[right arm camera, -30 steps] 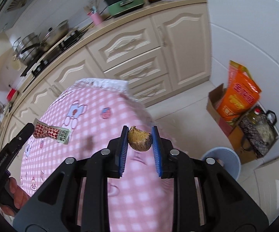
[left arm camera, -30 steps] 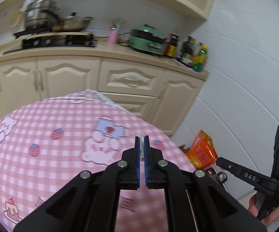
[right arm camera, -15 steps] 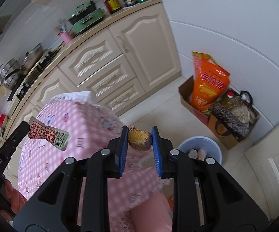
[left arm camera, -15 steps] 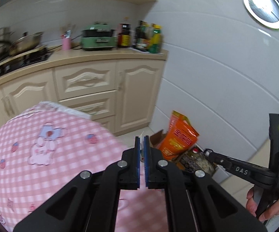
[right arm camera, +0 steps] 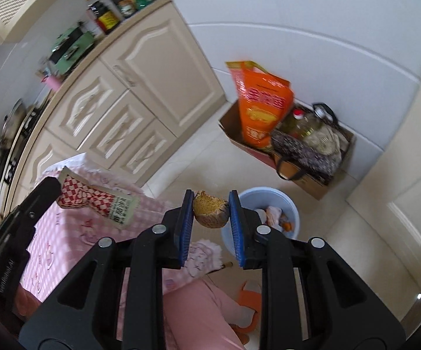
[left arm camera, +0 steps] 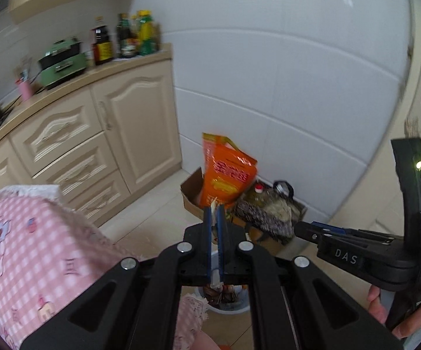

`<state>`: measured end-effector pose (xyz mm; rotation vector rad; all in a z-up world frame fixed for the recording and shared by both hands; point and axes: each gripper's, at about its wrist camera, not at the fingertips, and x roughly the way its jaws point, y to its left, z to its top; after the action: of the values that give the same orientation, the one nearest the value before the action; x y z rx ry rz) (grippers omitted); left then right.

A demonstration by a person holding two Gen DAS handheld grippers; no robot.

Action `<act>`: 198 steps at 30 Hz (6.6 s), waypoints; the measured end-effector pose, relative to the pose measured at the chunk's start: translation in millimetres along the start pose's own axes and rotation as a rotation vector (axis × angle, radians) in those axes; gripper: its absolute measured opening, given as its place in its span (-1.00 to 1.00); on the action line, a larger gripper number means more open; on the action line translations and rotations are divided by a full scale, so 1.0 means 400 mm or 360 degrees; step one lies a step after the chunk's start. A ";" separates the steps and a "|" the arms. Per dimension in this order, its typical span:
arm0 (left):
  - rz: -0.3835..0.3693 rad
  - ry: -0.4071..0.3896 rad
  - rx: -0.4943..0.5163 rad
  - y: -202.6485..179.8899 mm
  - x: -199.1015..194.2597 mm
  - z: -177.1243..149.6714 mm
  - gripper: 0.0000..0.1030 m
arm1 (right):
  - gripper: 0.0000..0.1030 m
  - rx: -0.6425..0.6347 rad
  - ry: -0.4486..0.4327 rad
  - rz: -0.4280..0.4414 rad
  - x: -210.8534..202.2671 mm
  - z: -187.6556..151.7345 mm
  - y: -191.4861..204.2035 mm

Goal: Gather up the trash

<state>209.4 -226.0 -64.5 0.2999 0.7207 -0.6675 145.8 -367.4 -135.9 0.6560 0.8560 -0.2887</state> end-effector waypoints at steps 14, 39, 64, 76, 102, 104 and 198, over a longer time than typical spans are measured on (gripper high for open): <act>0.0075 0.0454 0.0085 -0.057 0.238 -0.029 -0.74 | -0.53 0.0126 0.0159 -0.0054 0.074 -0.031 -0.125; 0.0101 0.0451 -0.0097 0.046 0.219 -0.038 -0.38 | 0.27 -0.0091 0.0159 -0.0114 0.092 -0.038 -0.005; 0.0061 0.0193 -0.0029 -0.025 -0.053 -0.092 -0.37 | 0.27 -0.0101 -0.0139 -0.0021 -0.143 -0.125 0.004; 0.0141 -0.0047 -0.0075 -0.041 -0.241 -0.171 -0.18 | 0.27 -0.0201 -0.0481 0.0194 -0.266 -0.218 0.025; 0.0287 -0.0516 -0.0360 -0.007 -0.643 -0.359 0.33 | 0.27 -0.0745 -0.1072 0.0464 -0.520 -0.459 0.132; 0.0311 -0.0539 -0.0366 -0.008 -0.662 -0.368 0.41 | 0.27 -0.0758 -0.1090 0.0463 -0.528 -0.464 0.135; 0.0514 -0.0494 -0.0436 0.012 -0.697 -0.404 0.65 | 0.36 -0.0766 -0.0916 0.0397 -0.522 -0.487 0.167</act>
<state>-25.4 -19.1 11.9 0.0540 0.4443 -0.2931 -71.3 -195.9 -39.4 0.1994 0.2640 -0.0308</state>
